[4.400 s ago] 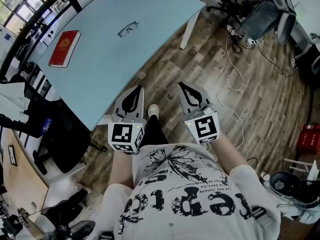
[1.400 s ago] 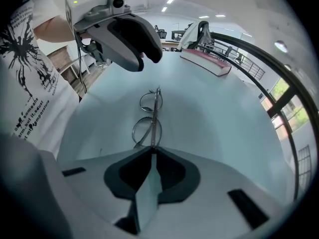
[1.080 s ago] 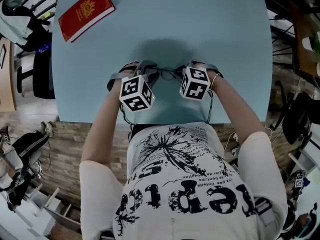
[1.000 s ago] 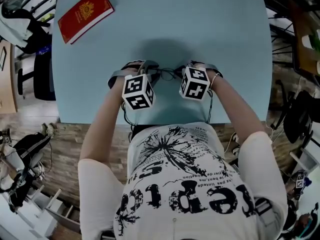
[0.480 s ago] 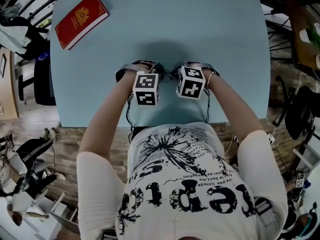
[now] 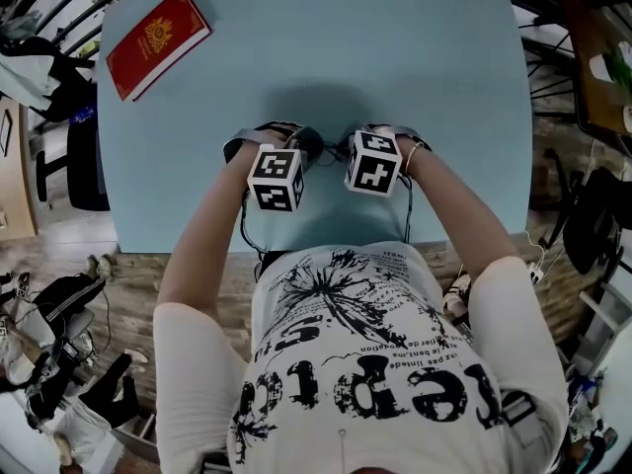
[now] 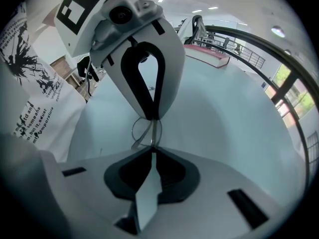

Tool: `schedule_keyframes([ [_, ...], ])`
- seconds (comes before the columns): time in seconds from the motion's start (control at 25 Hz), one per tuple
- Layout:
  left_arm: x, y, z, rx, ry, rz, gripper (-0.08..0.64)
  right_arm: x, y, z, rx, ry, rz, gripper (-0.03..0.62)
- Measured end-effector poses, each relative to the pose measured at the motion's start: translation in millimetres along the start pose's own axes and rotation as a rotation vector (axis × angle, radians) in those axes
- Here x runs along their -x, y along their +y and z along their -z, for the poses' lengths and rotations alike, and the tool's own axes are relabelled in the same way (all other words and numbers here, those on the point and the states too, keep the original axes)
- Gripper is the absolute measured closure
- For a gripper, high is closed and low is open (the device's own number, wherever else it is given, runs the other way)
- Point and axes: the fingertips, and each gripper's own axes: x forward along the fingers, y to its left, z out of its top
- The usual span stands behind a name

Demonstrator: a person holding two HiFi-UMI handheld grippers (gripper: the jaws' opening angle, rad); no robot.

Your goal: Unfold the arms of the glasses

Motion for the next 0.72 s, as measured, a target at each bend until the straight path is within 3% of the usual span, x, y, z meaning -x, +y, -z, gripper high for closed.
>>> schedule_keyframes([
  [0.12, 5.7, 1.4, -4.3, 0.009, -0.039, -0.022, 0.531, -1.4, 0.7, 5.7, 0.005, 0.018, 0.0, 0.552],
  [0.32, 21.9, 9.4, -3.6, 0.103, -0.088, -0.049, 0.532, 2.1, -1.7, 7.0, 0.0, 0.012, 0.011, 0.553],
  [0.72, 52.6, 5.4, 11.0, 0.216, -0.104, -0.038, 0.537, 5.8, -2.8, 9.0, -0.023, 0.051, 0.074, 0.553],
])
